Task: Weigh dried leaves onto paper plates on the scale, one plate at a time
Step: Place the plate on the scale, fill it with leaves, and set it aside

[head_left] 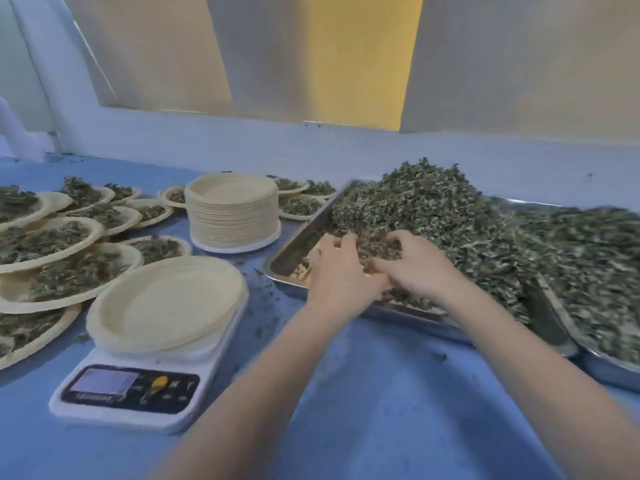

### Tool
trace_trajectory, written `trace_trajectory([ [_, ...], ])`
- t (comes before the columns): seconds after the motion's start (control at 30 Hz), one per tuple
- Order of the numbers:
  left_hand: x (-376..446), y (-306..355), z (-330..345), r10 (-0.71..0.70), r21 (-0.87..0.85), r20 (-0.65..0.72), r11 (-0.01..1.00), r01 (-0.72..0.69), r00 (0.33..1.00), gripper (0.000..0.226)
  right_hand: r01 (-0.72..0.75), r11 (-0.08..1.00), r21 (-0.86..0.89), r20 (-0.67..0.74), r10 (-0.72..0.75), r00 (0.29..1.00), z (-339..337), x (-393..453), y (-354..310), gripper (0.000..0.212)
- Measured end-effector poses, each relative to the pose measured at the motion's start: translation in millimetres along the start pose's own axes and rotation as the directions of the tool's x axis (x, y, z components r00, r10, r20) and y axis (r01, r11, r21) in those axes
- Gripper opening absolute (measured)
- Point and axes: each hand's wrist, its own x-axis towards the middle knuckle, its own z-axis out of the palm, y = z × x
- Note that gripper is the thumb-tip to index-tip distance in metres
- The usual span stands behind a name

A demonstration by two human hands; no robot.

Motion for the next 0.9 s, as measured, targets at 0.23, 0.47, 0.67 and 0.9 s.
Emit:
trace_trajectory([
  [0.23, 62.8, 14.1, 31.7, -0.190, 0.250, 0.383, 0.963, 0.097, 0.904, 0.095, -0.180, 0.900, -0.396, 0.099, 0.236, 0.967, -29.8, 21.5, 66.6, 0.096],
  [0.47, 104.7, 14.6, 53.3, -0.110, 0.077, 0.655, 0.994, 0.079, 0.748, 0.092, 0.039, 0.950, -0.311, 0.270, 0.049, 0.962, -15.1, 46.6, 76.6, 0.065],
  [0.67, 111.7, 17.6, 46.9, -0.047, 0.069, 0.682, 0.998, 0.000, 0.730, 0.094, 0.115, 0.984, -0.139, 0.275, -0.073, 0.959, -35.7, 43.8, 80.8, 0.092],
  [0.9, 92.0, 31.3, 55.4, 0.014, 0.000, 0.627, 1.000, -0.018, 0.779, 0.069, 0.008, 1.000, 0.021, 0.429, -0.016, 0.903, -13.9, 51.1, 60.7, 0.059],
])
